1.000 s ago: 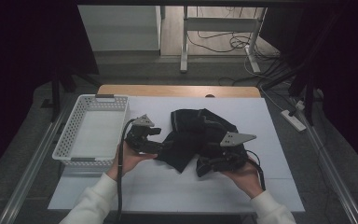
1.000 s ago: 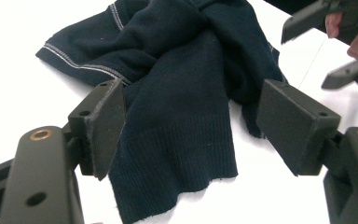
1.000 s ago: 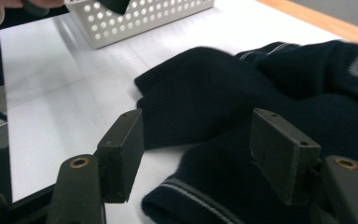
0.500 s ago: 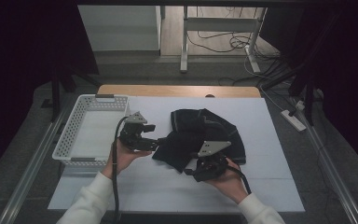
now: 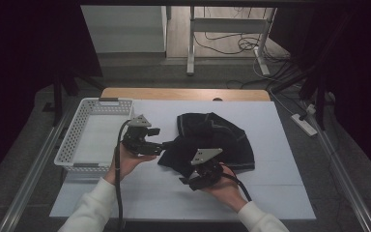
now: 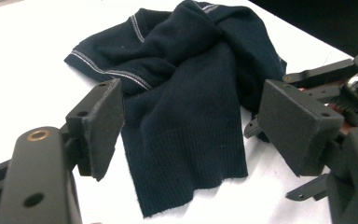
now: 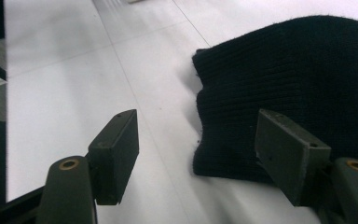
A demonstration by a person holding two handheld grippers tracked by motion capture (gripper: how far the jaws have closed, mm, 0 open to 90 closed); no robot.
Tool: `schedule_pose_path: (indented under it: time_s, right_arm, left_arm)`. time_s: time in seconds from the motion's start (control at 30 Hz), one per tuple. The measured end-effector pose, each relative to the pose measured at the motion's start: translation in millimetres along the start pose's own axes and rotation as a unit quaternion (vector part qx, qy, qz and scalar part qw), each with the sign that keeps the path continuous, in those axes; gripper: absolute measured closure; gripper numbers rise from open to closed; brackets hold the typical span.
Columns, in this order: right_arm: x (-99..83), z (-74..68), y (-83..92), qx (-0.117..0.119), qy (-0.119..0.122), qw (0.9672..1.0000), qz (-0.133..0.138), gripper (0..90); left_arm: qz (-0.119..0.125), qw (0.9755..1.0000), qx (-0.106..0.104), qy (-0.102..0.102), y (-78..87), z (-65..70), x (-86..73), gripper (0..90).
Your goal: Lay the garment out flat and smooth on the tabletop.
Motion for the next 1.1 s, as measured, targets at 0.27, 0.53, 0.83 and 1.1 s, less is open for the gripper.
schedule_pose_path:
  time_s: [0.27,0.53,0.83,1.1]
  right_arm:
    - [1.6,6.9,-7.2,-0.018,-0.012,0.9997,-0.008,27.6]
    - [-2.0,12.9,-17.9,-0.03,-0.019,0.9989,-0.032,26.9]
    - [-9.3,17.1,-30.3,-0.03,-0.025,0.9973,-0.062,25.3]
    - [-10.8,16.9,-36.8,-0.058,-0.002,0.9954,-0.076,27.5]
  left_arm:
    - [-0.005,1.0,0.001,0.002,-1.8,-2.7,-0.8,23.1]
    - [-0.001,1.0,-0.004,0.004,0.4,-3.4,-1.2,23.0]
    - [0.001,1.0,-0.002,0.006,2.8,-4.9,-2.6,22.9]
    - [-0.003,1.0,-0.002,0.006,0.6,-4.1,-3.0,22.7]
Point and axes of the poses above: each handheld gripper's, and its own axes: y roughly backward along the jaws, x roughly out of its top, z roughly to its right, the point moved 4 cm from there along -y, roughly forward along the jaws, and after that the axes turned 10 degrees about -z, right-handed, at the moved point
